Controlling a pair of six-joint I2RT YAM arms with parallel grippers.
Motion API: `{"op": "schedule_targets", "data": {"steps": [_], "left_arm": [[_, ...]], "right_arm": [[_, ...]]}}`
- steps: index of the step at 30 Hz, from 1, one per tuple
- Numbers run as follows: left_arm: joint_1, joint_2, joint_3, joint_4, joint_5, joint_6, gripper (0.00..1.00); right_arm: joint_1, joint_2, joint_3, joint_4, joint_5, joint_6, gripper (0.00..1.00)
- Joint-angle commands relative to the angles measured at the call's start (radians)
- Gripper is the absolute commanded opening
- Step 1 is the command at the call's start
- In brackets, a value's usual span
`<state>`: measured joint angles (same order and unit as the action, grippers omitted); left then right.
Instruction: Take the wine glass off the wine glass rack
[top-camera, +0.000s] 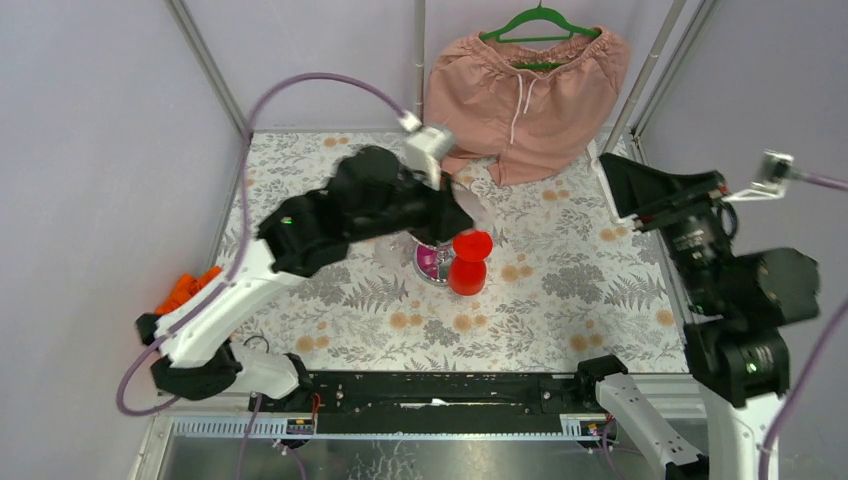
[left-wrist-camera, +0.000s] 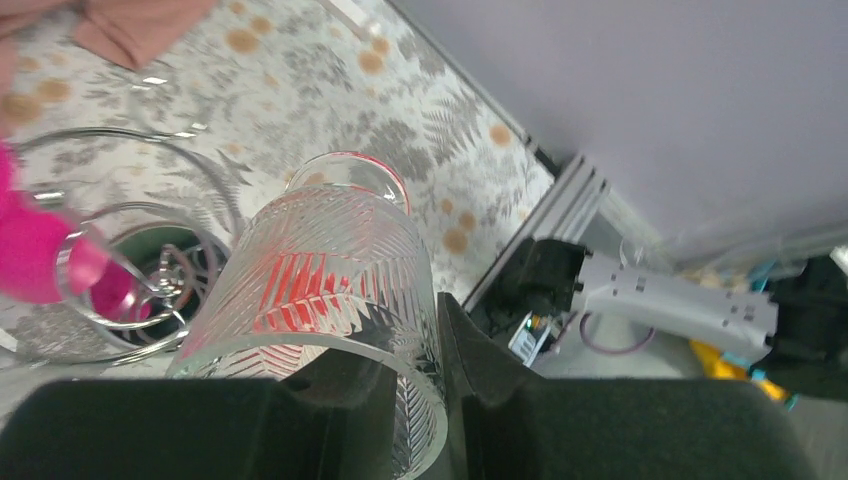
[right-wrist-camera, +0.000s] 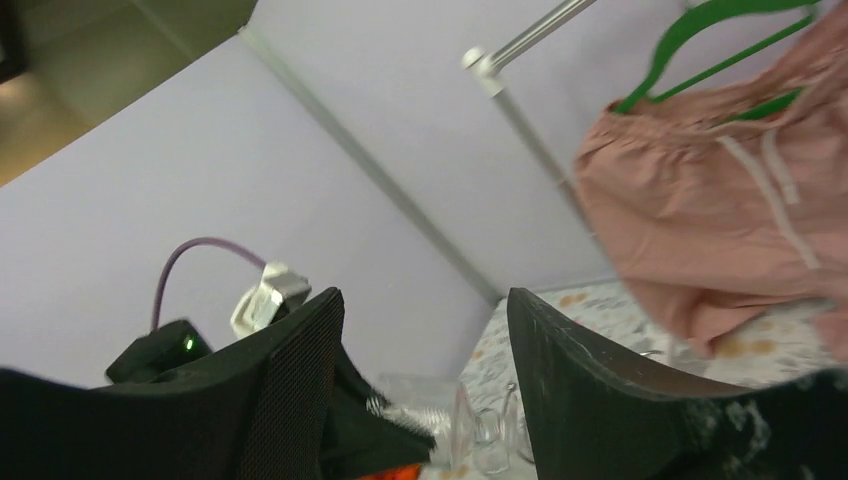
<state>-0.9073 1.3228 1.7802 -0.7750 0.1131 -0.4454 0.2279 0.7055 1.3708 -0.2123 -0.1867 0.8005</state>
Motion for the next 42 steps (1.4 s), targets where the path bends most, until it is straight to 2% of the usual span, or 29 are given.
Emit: {"op": "schedule_targets", "data": {"steps": [1, 7, 16, 24, 33, 42], "left_arm": [[-0.188, 0.111, 0.084, -0.039, -0.241, 0.095, 0.00], [-0.302, 0.224, 0.132, -0.074, -0.317, 0.112, 0.00], [-0.447, 0.467, 0.250, -0.232, -0.369, 0.146, 0.00], [-0.449, 0.495, 0.057, -0.130, -0.216, 0.125, 0.00], [-0.447, 0.556, -0.036, -0.057, -0.152, 0.109, 0.00], [-0.401, 0.627, -0.104, -0.018, -0.097, 0.138, 0.00]], "right_arm": [[-0.003, -0.043, 0.093, -0.256, 0.275, -0.168, 0.68], [-0.001, -0.088, 0.191, -0.368, 0.439, -0.250, 0.68], [-0.001, -0.094, 0.290, -0.462, 0.477, -0.290, 0.69], [-0.001, -0.096, 0.296, -0.494, 0.441, -0.282, 0.69], [-0.001, -0.110, 0.270, -0.499, 0.436, -0.279, 0.69], [0.000, -0.130, 0.272, -0.501, 0.457, -0.289, 0.70]]}}
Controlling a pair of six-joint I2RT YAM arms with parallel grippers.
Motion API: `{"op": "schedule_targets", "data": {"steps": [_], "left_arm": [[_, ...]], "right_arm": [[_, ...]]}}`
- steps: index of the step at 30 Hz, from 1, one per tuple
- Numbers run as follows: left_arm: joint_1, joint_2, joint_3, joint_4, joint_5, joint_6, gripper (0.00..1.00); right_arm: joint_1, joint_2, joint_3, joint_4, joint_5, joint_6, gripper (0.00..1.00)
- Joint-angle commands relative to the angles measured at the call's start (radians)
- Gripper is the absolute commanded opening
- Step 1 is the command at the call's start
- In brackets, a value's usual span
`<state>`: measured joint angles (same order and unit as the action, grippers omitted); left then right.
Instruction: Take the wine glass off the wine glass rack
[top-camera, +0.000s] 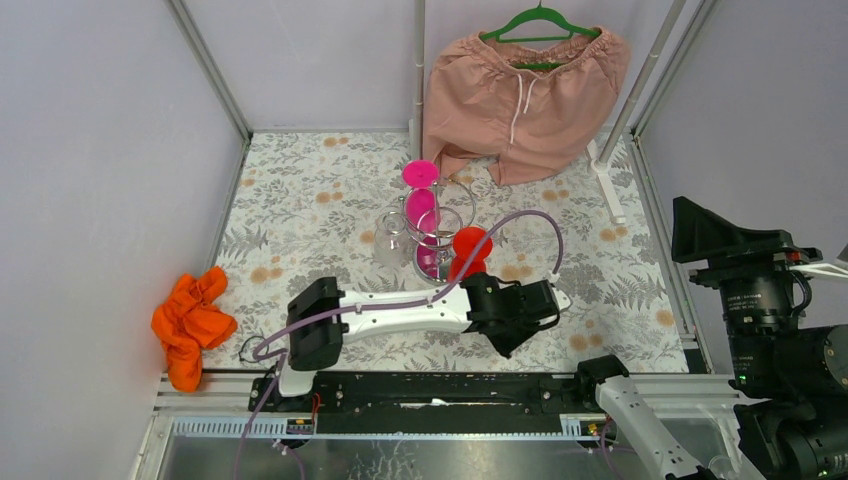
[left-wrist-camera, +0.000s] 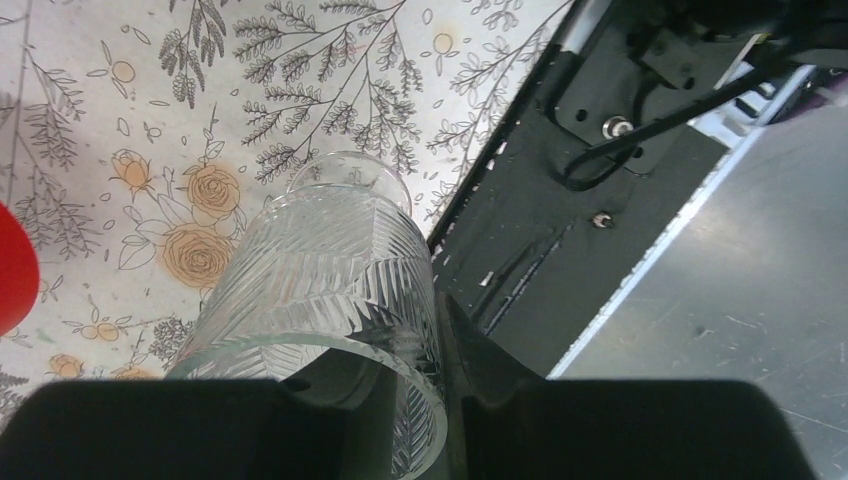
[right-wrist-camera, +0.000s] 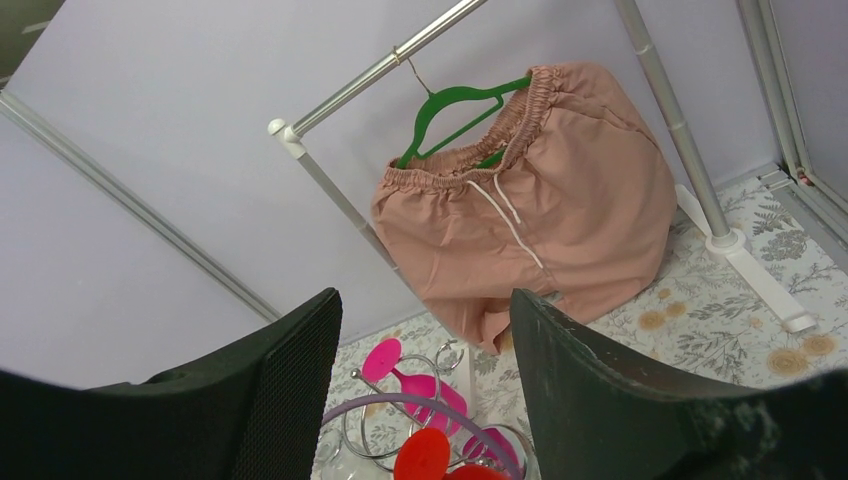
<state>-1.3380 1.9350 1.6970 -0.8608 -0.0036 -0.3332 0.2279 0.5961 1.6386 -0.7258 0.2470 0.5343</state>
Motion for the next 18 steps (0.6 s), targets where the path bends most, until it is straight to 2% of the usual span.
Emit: {"op": "schedule_targets", "data": {"steps": [1, 18], "left_arm": [[0.038, 0.018, -0.026, 0.068, 0.025, 0.026, 0.00], [0.051, 0.059, -0.055, 0.084, 0.007, 0.033, 0.00]], "right_arm": [[-0.001, -0.021, 0.002, 0.012, 0.025, -0.023, 0.70], [0.000, -0.038, -0.041, 0.043, 0.012, -0.018, 0.70]]}}
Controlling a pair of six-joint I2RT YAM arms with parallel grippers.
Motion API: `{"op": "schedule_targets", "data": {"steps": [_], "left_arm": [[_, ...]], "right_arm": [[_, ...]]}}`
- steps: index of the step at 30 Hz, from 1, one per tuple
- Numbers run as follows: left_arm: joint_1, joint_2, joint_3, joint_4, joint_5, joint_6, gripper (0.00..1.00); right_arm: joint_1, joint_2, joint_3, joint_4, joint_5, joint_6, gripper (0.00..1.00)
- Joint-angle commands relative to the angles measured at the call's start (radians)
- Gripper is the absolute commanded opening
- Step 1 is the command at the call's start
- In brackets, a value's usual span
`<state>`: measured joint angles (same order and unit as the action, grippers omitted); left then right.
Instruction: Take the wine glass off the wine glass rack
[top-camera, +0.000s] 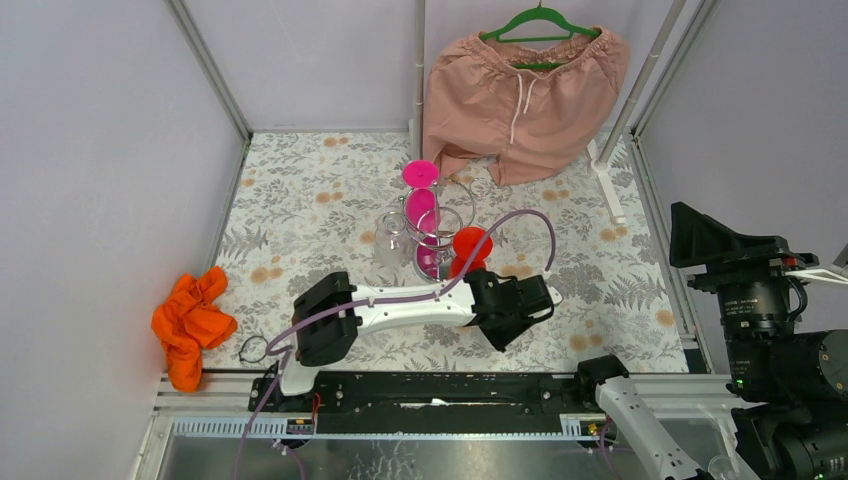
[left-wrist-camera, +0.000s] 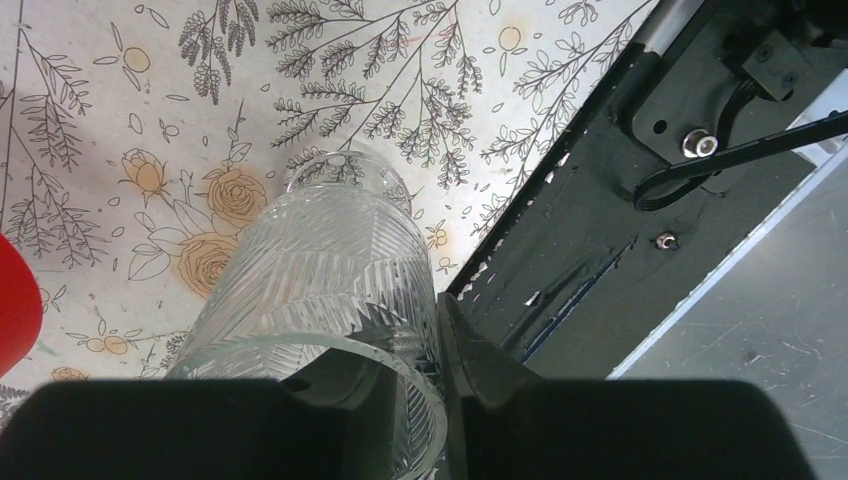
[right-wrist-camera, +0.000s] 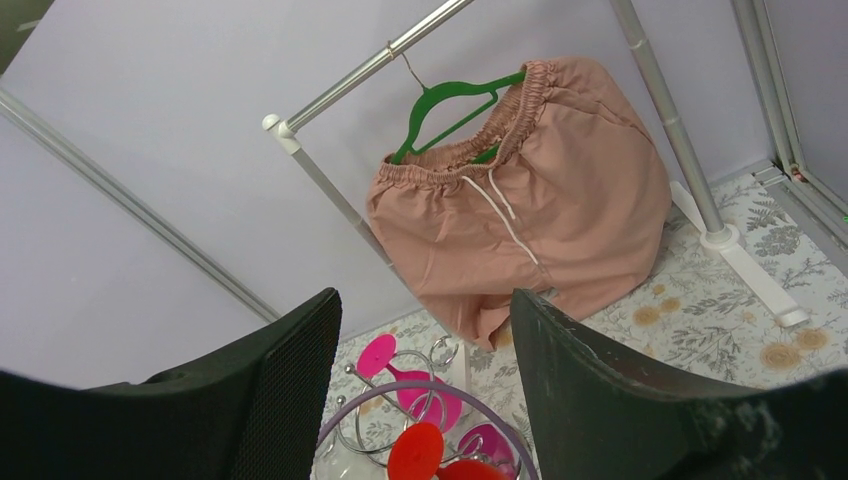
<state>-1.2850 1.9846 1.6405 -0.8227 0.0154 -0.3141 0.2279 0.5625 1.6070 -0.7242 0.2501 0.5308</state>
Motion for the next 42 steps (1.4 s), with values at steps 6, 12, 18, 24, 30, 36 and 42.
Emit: {"op": "schedule_targets", "data": {"steps": [6, 12, 18, 24, 30, 36, 42], "left_arm": [[-0.002, 0.030, 0.001, 0.036, -0.052, 0.009, 0.00], [-0.002, 0.044, -0.003, 0.028, -0.070, -0.007, 0.00], [-0.002, 0.050, 0.006, 0.000, -0.096, -0.021, 0.03], [-0.003, 0.048, 0.003, -0.006, -0.095, -0.026, 0.13], [-0.004, 0.049, 0.011, -0.012, -0.081, -0.026, 0.30], [-0.009, 0.054, 0.044, -0.062, -0.107, -0.035, 0.47], [-0.011, 0.032, 0.051, -0.076, -0.129, -0.047, 0.52]], "right_arm": [[0.001, -0.008, -0.023, 0.048, 0.005, -0.014, 0.70], [0.001, -0.012, -0.032, 0.053, 0.003, -0.012, 0.72], [0.001, -0.017, -0.042, 0.060, 0.002, -0.011, 0.72], [0.000, -0.016, -0.048, 0.065, -0.003, -0.008, 0.73], [0.001, -0.020, -0.049, 0.065, 0.002, -0.007, 0.73], [0.001, -0.019, -0.055, 0.070, -0.004, -0.005, 0.73], [0.000, -0.018, -0.065, 0.080, -0.013, 0.000, 0.73]]}}
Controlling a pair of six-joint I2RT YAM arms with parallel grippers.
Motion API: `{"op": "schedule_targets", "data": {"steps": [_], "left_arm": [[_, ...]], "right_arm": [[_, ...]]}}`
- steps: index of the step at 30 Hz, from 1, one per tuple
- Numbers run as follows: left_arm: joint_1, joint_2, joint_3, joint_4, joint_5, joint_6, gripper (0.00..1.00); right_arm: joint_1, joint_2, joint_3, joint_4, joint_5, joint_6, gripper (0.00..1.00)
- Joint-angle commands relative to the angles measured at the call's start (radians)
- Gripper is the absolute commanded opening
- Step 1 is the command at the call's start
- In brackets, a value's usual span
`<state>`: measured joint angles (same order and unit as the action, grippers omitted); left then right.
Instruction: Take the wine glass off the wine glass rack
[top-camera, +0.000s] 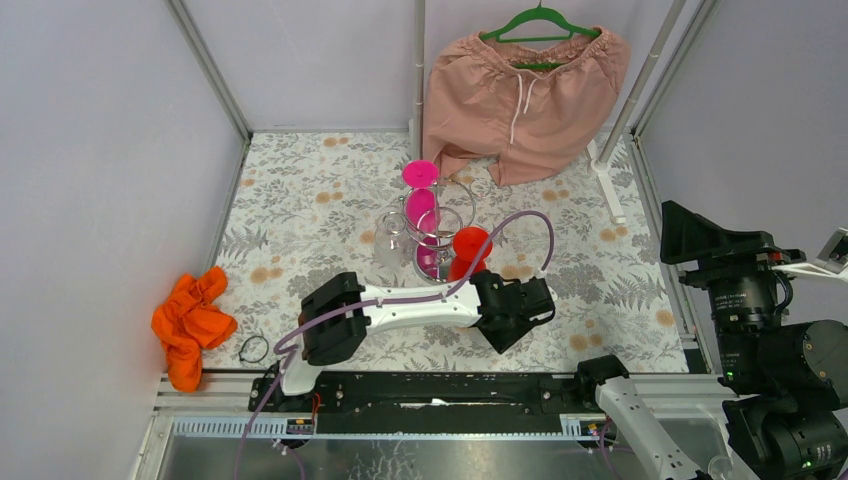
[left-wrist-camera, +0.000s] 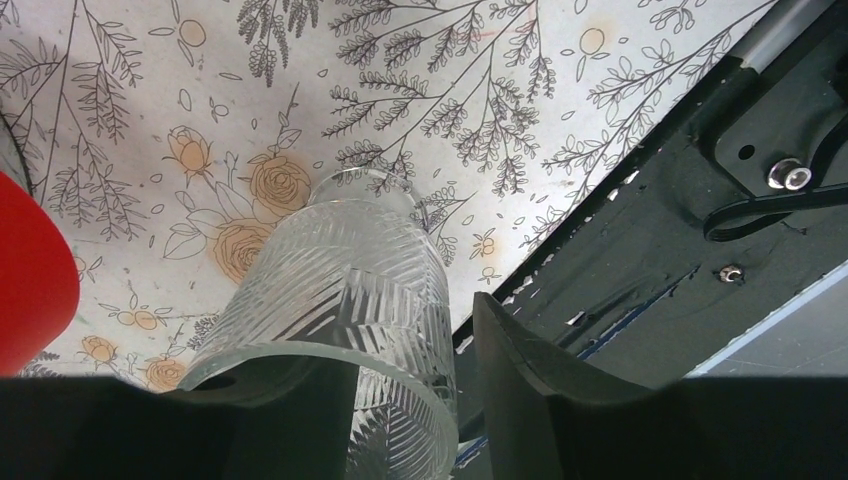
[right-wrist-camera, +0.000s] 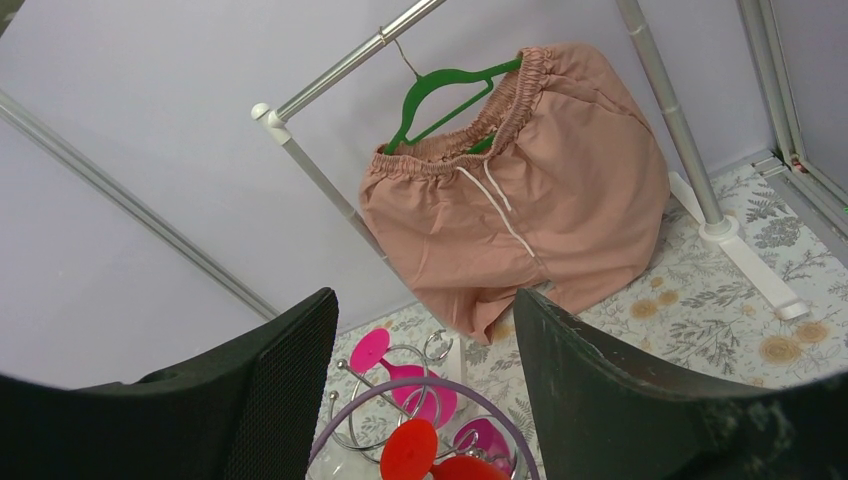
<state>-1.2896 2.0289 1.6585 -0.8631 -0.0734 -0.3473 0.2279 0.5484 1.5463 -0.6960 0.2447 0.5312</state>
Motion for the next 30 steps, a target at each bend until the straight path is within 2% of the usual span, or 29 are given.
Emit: {"op": "schedule_targets", "data": {"steps": [1, 14, 21, 25, 30], "left_arm": [[-0.007, -0.016, 0.037, -0.040, -0.043, -0.016, 0.52], [-0.044, -0.088, 0.169, -0.111, -0.058, -0.052, 0.51], [-0.051, -0.161, 0.258, -0.198, -0.164, -0.104, 0.50], [-0.051, -0.260, 0.303, -0.204, -0.225, -0.142, 0.48], [-0.042, -0.405, 0.353, -0.202, -0.366, -0.194, 0.47]], "right_arm": [[0.001, -0.002, -0.005, 0.053, -0.010, 0.000, 0.73], [0.001, -0.002, -0.014, 0.062, -0.022, 0.009, 0.73], [0.001, 0.001, -0.031, 0.062, -0.032, 0.017, 0.73], [0.000, 0.007, -0.051, 0.065, -0.051, 0.027, 0.73], [0.001, 0.020, -0.085, 0.074, -0.072, 0.033, 0.73]]}}
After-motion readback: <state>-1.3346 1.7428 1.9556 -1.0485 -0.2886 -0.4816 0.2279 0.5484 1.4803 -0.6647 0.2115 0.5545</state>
